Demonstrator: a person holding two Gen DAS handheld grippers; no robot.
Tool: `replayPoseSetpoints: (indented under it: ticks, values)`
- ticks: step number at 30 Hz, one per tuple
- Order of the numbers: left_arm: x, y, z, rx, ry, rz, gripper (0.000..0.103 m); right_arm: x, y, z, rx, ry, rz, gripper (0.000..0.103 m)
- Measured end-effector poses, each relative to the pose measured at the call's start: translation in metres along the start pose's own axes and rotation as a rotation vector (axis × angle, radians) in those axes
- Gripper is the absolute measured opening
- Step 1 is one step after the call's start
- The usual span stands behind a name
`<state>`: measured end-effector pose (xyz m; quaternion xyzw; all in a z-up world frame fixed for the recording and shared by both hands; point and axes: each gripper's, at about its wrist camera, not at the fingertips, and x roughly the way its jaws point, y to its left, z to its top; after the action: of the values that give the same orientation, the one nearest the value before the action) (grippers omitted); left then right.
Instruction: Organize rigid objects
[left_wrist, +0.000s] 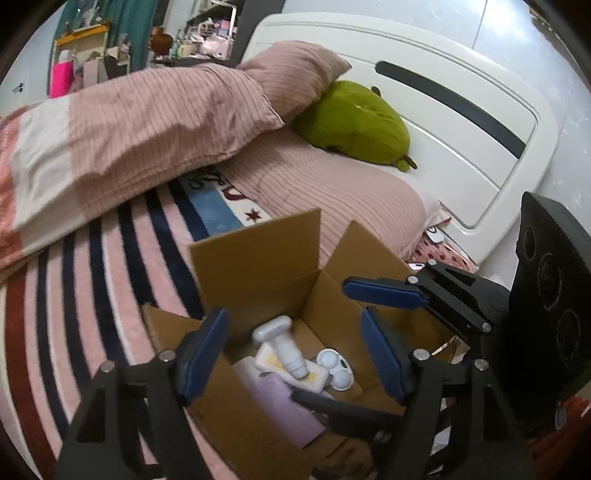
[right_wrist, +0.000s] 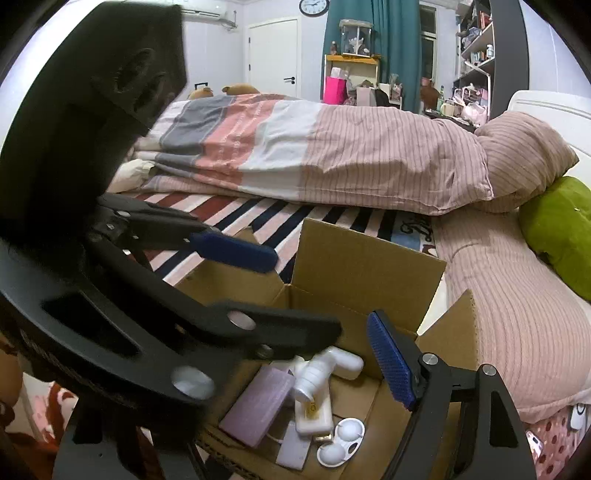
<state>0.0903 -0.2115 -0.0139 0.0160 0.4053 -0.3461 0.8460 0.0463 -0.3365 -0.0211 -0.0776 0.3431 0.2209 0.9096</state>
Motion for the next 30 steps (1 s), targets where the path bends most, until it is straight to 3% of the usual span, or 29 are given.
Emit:
replayPoseSetpoints:
  ticks: [1, 2, 6, 8, 15, 18, 22, 30]
  values:
    - [-0.004, 0.0, 0.0, 0.0, -0.01, 0.016, 0.086, -0.002, 0.001, 0.0, 0.0, -0.001, -0.001, 0.075]
    - [-0.01, 0.001, -0.001, 0.001, -0.03, 0.041, 0.087, -0.004, 0.002, 0.001, -0.001, -0.003, 0.0, 0.075]
    - [-0.037, 0.008, -0.011, -0.004, -0.09, 0.127, 0.088, -0.011, 0.004, 0.004, 0.009, -0.027, 0.015, 0.079]
    - [-0.053, 0.014, -0.018, -0.029, -0.118, 0.164, 0.088, -0.016, 0.006, 0.005, 0.021, -0.051, 0.029, 0.088]
    - [-0.108, 0.045, -0.046, -0.14, -0.212, 0.323, 0.088, -0.034, 0.014, 0.011, 0.037, -0.136, 0.073, 0.09]
    - [-0.127, 0.057, -0.06, -0.181, -0.243, 0.403, 0.088, -0.045, 0.022, 0.011, 0.019, -0.205, 0.08, 0.097]
    - [-0.146, 0.072, -0.078, -0.236, -0.26, 0.498, 0.088, -0.05, 0.031, 0.014, -0.007, -0.219, 0.076, 0.098]
    - [-0.163, 0.086, -0.093, -0.275, -0.273, 0.555, 0.088, -0.049, 0.039, 0.017, 0.007, -0.215, 0.092, 0.098]
